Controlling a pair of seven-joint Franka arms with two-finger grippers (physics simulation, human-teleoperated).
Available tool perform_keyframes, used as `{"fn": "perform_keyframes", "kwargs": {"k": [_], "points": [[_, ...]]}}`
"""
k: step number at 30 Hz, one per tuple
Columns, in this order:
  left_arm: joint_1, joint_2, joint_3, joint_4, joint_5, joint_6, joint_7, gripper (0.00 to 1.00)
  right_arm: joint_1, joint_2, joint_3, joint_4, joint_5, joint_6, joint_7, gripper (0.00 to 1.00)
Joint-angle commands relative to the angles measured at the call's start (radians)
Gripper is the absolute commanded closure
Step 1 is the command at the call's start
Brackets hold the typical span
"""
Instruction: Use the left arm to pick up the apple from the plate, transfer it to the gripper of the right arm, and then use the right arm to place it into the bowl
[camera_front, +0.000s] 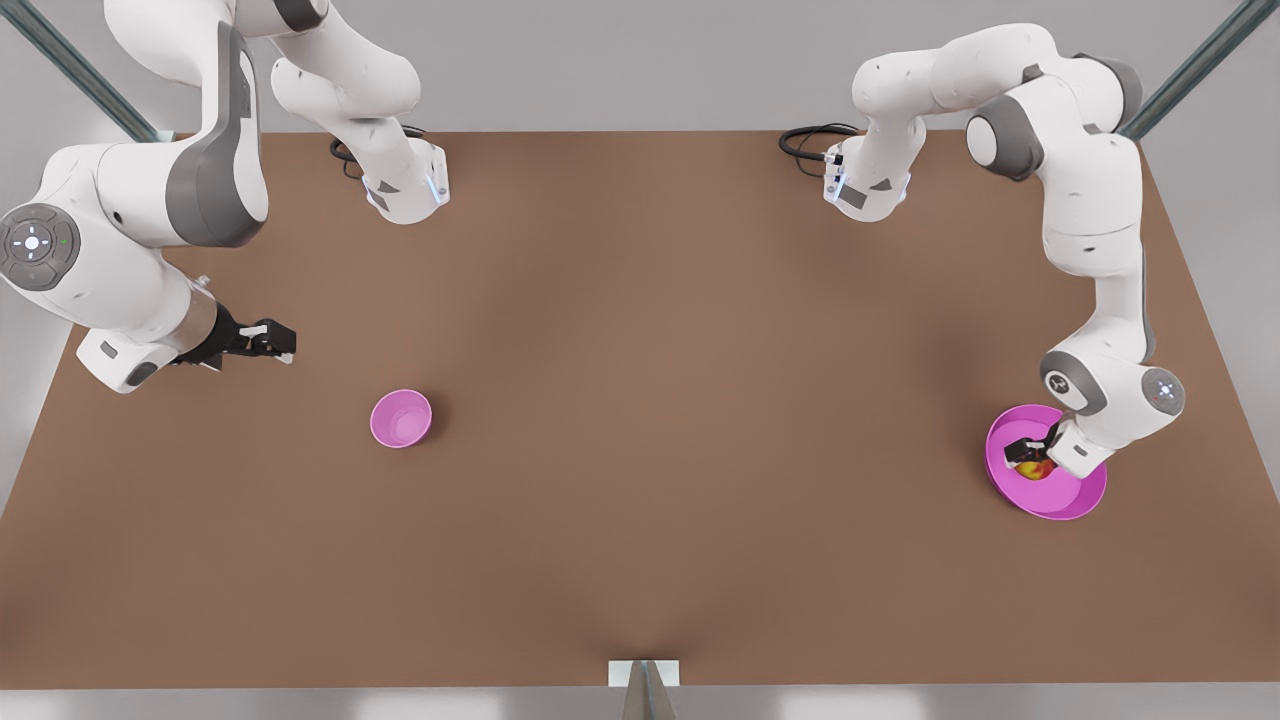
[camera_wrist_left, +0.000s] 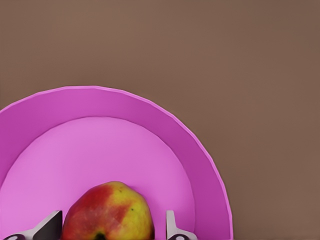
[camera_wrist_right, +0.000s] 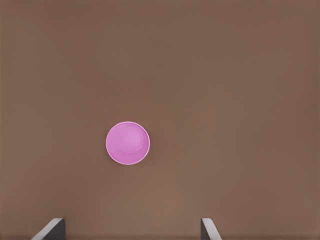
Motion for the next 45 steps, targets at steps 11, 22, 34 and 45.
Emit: {"fn": "perform_keyframes", "kwargs": {"k": [11,22,34,45], "points": [[0.000,0.000,0.000,-0.001,0.001,0.013,0.064,0.21,-0.001,-0.001,-0.001,0.000,0.014,0.000,-0.016,0.00],[0.006,0.012,0.000,0.001,0.001,0.024,0.072,0.25,-0.001,0.002,-0.001,0.000,0.014,0.000,-0.021,0.00],[-0.097,-0.071,-0.337,0.298,-0.137,-0.393,0.027,0.27,0.004,0.002,0.000,0.008,0.021,0.004,-0.016,0.00],[-0.410,0.302,-0.802,0.761,-0.755,-0.059,0.682,0.27,-0.002,0.315,0.000,0.077,0.819,0.228,-0.019,0.00]]}}
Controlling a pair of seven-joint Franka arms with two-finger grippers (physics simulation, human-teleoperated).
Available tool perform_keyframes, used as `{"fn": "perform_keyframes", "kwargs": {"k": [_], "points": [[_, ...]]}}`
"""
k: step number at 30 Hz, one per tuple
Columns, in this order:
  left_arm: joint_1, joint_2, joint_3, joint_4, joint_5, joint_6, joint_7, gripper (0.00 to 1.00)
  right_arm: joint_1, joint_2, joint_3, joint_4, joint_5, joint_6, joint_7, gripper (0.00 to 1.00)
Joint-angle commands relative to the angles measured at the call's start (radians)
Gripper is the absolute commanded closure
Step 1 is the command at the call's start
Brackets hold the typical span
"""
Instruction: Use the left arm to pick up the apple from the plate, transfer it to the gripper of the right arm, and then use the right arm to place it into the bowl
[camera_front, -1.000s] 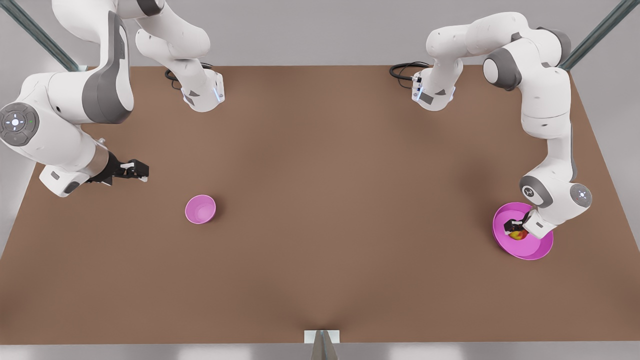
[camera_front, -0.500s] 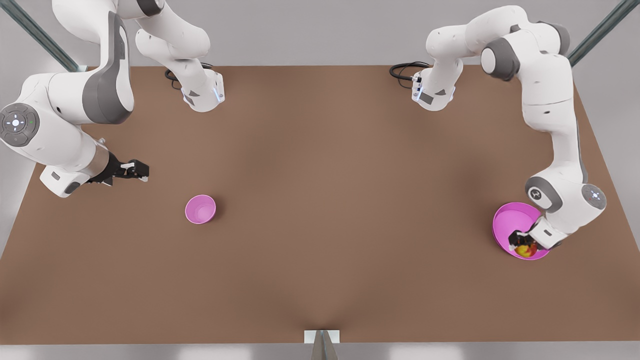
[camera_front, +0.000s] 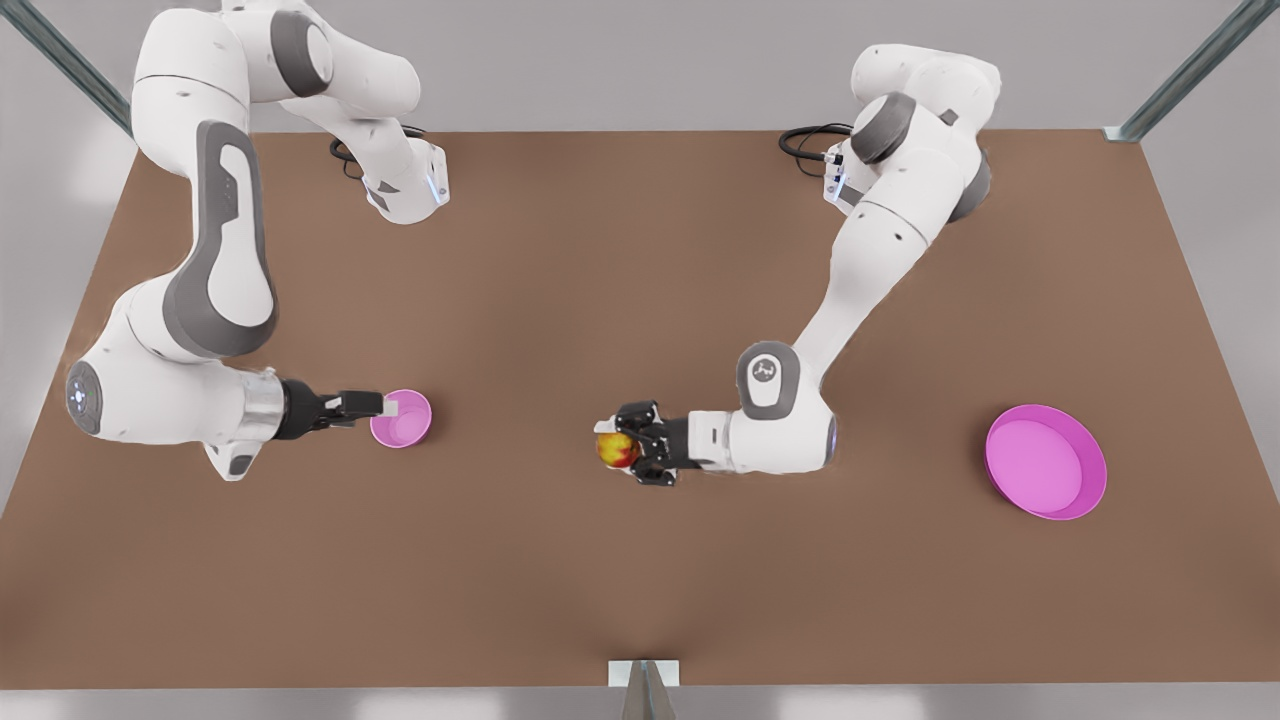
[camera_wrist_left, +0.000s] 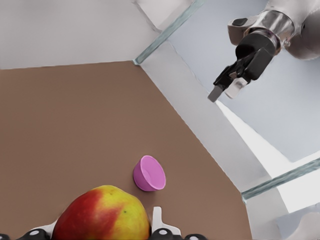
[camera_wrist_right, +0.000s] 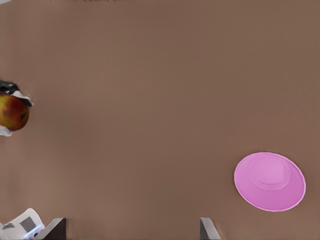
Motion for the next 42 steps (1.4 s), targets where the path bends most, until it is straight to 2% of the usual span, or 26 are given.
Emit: {"fn": "perform_keyframes", "kwargs": {"k": [1,3,5,9,12,14,21,42], "points": [[-0.029,0.053,-0.067,0.065,-0.131,0.182,0.463,0.27,0.002,0.048,0.001,0.002,0.284,0.145,-0.005,0.00],[-0.092,0.154,-0.084,0.220,-0.148,0.198,0.519,0.27,-0.003,0.125,0.000,0.002,0.517,0.166,-0.006,0.00],[-0.093,0.193,-0.110,0.221,-0.225,0.198,0.652,0.27,-0.003,0.171,0.000,-0.002,0.651,0.166,-0.051,0.00],[-0.100,0.211,-0.108,0.221,-0.346,0.198,0.802,0.27,-0.014,0.189,0.001,-0.016,0.688,0.195,-0.117,0.00],[-0.106,0.217,-0.108,0.221,-0.360,0.198,0.885,0.27,-0.005,0.267,0.010,-0.018,0.810,0.179,-0.377,0.00],[-0.104,0.219,-0.107,0.221,-0.360,0.198,0.936,0.27,0.002,0.267,0.035,-0.081,0.815,0.179,-0.483,0.00],[-0.107,0.236,-0.108,0.221,-0.394,0.198,0.953,0.26,0.012,0.267,0.053,-0.105,0.784,0.100,-0.499,0.00],[-0.116,0.236,-0.108,0.221,-0.394,0.198,0.953,0.26,0.124,0.298,0.056,-0.099,0.892,0.234,-0.444,0.00]]}}
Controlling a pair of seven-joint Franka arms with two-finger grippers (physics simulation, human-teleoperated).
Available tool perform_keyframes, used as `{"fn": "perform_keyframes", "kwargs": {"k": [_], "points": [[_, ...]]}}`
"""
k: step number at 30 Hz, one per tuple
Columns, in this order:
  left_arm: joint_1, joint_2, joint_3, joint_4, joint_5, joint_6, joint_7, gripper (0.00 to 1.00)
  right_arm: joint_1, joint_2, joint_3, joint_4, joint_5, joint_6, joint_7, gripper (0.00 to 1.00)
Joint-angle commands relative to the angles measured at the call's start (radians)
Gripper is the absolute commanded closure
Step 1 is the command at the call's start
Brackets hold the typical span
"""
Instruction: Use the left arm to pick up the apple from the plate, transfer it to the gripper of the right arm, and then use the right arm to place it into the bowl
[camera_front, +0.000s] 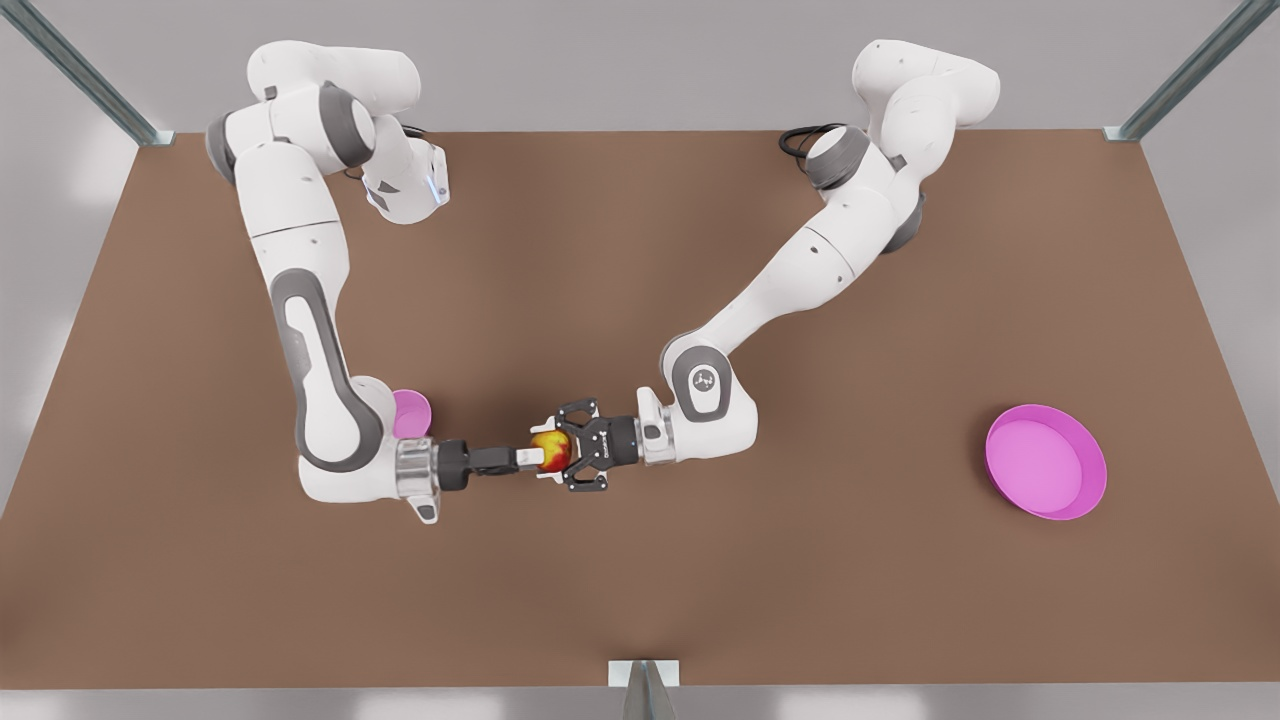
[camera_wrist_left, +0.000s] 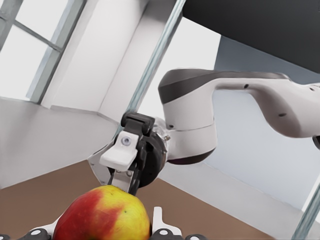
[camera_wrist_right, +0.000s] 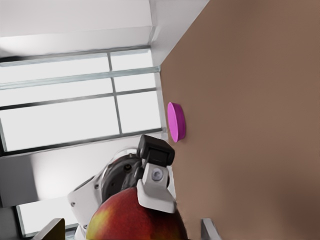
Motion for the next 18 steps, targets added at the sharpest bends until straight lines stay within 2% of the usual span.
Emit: {"fn": "perform_keyframes", "kwargs": {"k": [1,13,15,18], "points": [[0.000,-0.002,-0.001,0.000,0.001,-0.003,0.114,0.26,0.004,0.002,0.001,0.001,0.005,0.023,-0.057,0.00],[-0.003,-0.002,0.001,-0.001,0.001,-0.001,0.114,0.26,0.042,0.001,0.004,-0.016,0.002,0.033,-0.069,0.00],[-0.003,-0.002,0.001,-0.001,0.001,-0.001,0.114,0.26,0.042,0.001,0.006,-0.021,0.002,0.031,-0.072,0.29],[-0.003,-0.002,0.001,-0.001,0.001,-0.001,0.114,0.26,0.041,0.001,0.006,-0.024,0.002,0.031,-0.095,0.32]]}}
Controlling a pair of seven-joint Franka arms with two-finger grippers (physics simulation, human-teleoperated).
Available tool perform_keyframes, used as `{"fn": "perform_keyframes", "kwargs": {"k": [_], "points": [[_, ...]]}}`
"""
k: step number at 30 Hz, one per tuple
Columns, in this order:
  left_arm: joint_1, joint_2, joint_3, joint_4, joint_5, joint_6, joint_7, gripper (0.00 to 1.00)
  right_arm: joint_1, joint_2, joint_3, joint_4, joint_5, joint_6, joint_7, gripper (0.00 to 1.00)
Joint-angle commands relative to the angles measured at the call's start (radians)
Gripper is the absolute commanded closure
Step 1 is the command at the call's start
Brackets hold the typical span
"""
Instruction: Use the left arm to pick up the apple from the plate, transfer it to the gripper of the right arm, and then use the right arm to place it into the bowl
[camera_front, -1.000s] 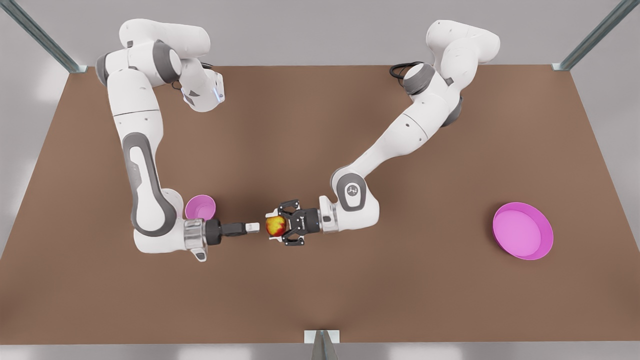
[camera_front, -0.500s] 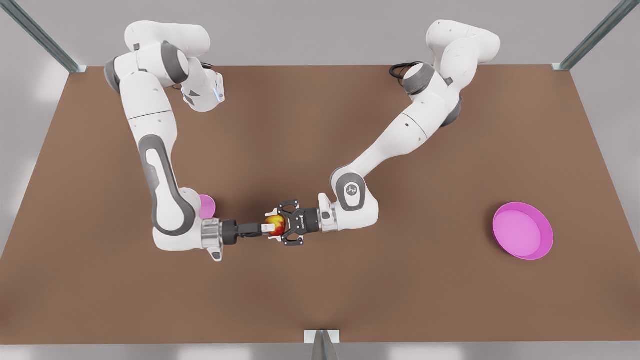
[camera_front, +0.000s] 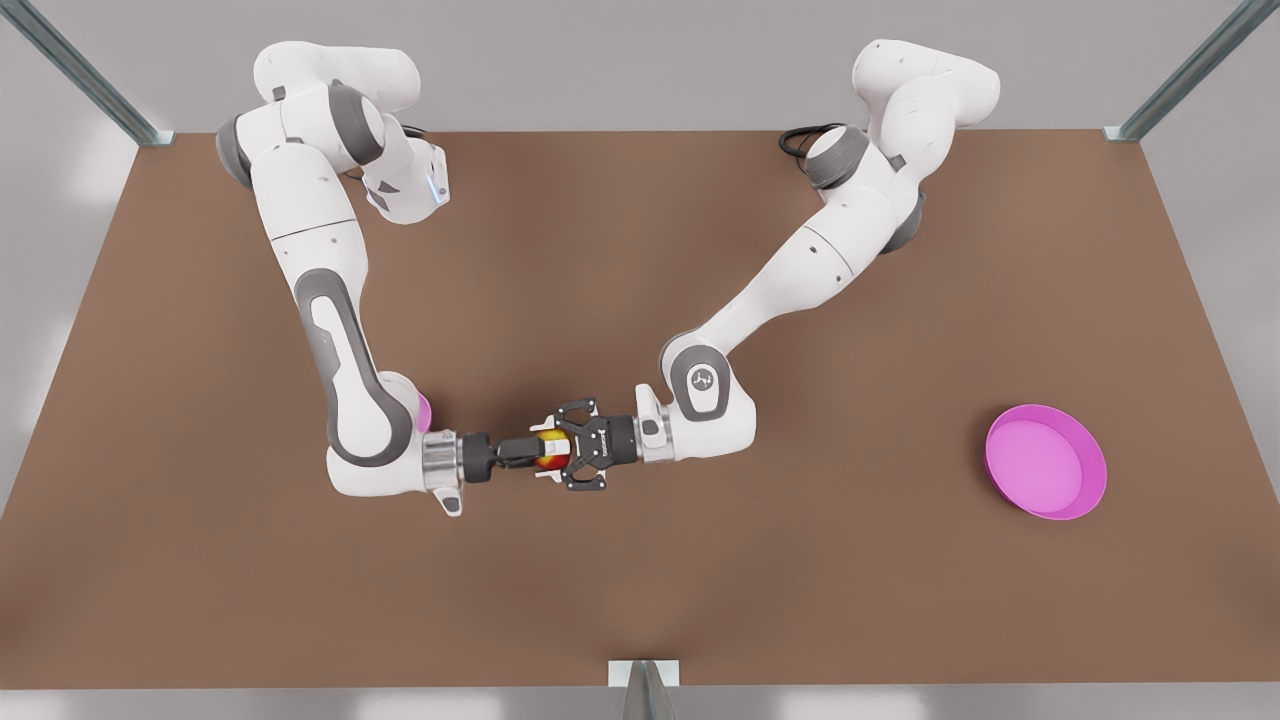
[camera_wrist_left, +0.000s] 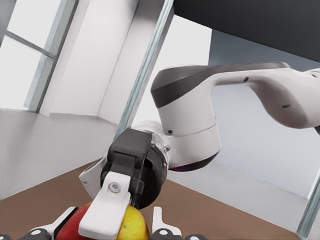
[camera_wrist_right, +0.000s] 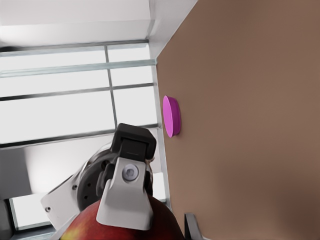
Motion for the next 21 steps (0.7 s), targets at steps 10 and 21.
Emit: {"fn": "perform_keyframes", "kwargs": {"k": [10,21], "points": [[0.001,-0.004,0.002,-0.001,0.001,0.010,0.039,0.00,-0.011,-0.001,-0.001,-0.001,-0.013,-0.007,-0.052,0.39],[0.207,-0.140,0.007,-0.266,0.019,-0.016,0.034,0.00,-0.096,-0.032,-0.001,-0.067,-0.153,-0.059,-0.081,0.39]]}}
